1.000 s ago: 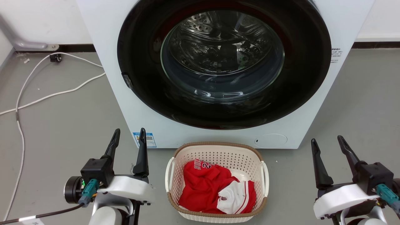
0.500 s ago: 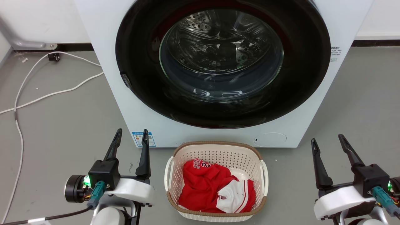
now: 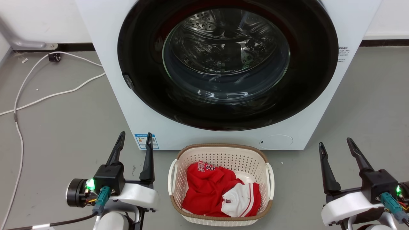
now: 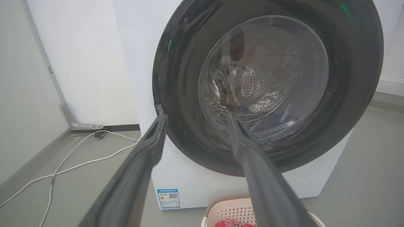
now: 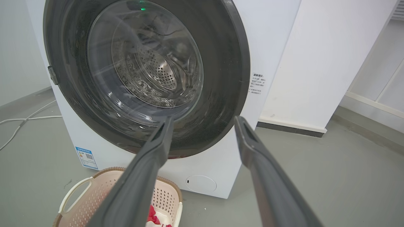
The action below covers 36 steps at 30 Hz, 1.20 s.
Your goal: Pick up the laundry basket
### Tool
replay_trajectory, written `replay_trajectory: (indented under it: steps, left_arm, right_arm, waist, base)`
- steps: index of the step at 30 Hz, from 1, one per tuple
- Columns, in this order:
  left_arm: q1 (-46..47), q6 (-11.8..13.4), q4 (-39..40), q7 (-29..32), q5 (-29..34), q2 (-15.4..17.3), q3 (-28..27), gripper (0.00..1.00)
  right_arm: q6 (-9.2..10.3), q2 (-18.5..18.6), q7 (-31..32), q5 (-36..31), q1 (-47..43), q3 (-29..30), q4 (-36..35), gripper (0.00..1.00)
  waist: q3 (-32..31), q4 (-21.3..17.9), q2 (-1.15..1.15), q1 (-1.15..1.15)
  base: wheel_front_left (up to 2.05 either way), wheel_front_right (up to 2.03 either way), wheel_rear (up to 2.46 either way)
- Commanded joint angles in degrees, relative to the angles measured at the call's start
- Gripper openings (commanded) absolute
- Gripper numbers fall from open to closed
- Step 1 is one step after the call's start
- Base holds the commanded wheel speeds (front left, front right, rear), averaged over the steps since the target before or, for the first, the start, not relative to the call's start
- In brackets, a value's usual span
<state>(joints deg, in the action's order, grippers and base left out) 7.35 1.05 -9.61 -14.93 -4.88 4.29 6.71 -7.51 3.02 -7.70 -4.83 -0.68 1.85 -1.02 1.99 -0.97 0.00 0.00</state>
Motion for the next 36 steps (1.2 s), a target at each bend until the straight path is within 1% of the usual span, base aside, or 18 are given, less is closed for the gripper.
replay_trajectory:
  steps: [1, 17, 22, 25, 30, 36]
  left_arm:
    - [0.2, 0.0, -0.2, -0.4, -0.3, -0.2, -0.2, 1.00]
    - [0.9, 0.1, -0.7, -0.3, -0.1, -0.6, -0.4, 1.00]
    - [1.8, 0.1, -0.8, -0.3, 0.0, -0.6, -0.6, 1.00]
    - [2.9, -0.3, -1.6, -0.3, -0.5, -0.7, -0.7, 1.00]
    - [6.7, -1.1, -4.9, -0.3, -1.2, -0.3, -0.9, 1.00]
    - [13.5, -3.3, -12.1, 1.1, -3.0, 0.5, -1.0, 1.00]
  right_arm:
    - [0.04, -0.3, -0.3, 0.4, -0.5, 0.1, 0.2, 1.00]
    - [0.04, -0.2, 0.1, 0.9, 0.2, 0.2, 0.5, 1.00]
    - [0.04, -0.2, 0.7, 1.5, 1.1, 0.3, 0.9, 1.00]
    - [0.04, -0.2, 1.9, 2.1, 2.4, 0.9, 1.9, 1.00]
    - [0.04, -0.2, 3.7, 2.8, 5.7, 1.5, 4.4, 1.00]
    - [0.04, -0.2, 6.4, 3.9, 11.3, 1.9, 9.3, 1.00]
  waist:
    - [0.0, 0.0, 0.00, 0.00]
    - [0.4, 0.4, 0.00, 0.00]
    - [1.3, 0.2, 0.00, 0.00]
    - [2.4, 0.2, 0.00, 0.00]
    - [5.4, 0.0, 0.00, 0.00]
    - [10.4, -0.4, 0.00, 0.00]
  base:
    - [0.00, 0.00, 0.00]
    - [0.00, 0.00, 0.00]
    - [0.00, 0.00, 0.00]
    - [0.00, 0.00, 0.00]
    - [0.00, 0.00, 0.00]
    - [0.00, 0.00, 0.00]
